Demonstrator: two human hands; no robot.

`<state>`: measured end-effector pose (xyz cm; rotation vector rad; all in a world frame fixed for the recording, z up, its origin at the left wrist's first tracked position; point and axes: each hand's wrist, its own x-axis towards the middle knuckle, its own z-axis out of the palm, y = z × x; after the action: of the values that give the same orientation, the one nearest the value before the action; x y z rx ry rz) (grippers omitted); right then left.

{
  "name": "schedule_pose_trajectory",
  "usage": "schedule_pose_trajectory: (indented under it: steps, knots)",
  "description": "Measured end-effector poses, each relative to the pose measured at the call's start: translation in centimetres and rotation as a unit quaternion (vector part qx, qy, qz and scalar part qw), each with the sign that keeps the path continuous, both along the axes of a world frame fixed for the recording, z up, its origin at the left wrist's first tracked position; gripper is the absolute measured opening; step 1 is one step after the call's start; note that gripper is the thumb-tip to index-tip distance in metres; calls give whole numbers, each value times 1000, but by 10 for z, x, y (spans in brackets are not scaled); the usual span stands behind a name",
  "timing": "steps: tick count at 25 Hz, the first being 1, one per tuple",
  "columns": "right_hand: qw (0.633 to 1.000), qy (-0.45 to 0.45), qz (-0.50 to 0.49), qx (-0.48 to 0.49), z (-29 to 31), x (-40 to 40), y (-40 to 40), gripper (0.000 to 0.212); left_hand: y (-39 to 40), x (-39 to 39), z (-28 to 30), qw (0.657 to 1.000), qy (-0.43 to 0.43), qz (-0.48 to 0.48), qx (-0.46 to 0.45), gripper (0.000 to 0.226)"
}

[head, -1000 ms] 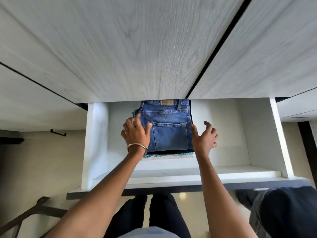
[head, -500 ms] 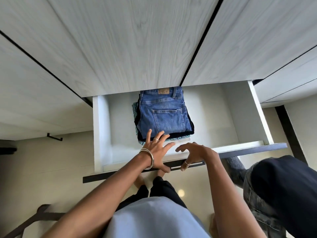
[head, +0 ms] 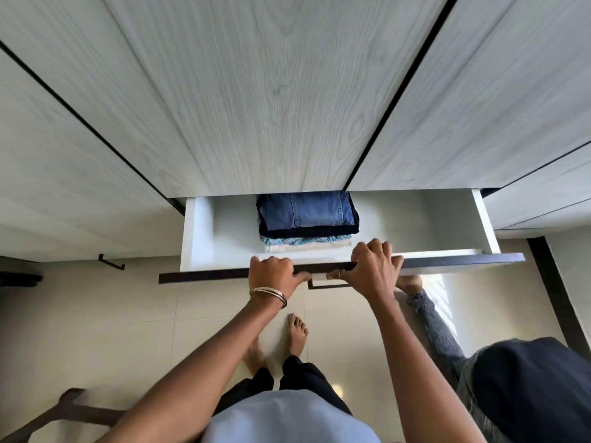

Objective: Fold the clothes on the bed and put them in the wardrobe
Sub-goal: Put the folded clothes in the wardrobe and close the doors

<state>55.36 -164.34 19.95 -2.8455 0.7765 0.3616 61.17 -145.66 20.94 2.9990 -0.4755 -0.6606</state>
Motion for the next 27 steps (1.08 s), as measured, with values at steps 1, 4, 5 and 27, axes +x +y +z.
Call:
schedule_pose_trajectory:
  steps: [1, 4, 5, 27]
  knots:
    - [998, -29, -60, -4, 3, 4, 7, 61, -1, 4, -4, 994, 37, 100, -39, 56]
    - [945, -59, -265, 183, -2, 34, 19, 41, -2, 33, -16, 755, 212, 501, -366, 21]
    - [906, -87, -309, 276, -7, 49, 18, 27, -2, 49, -15, 629, 256, 569, -464, 15]
    - [948, 208, 147, 194, -223, 114, -53, 62, -80, 99, -209, 967, 247, -43, -39, 73]
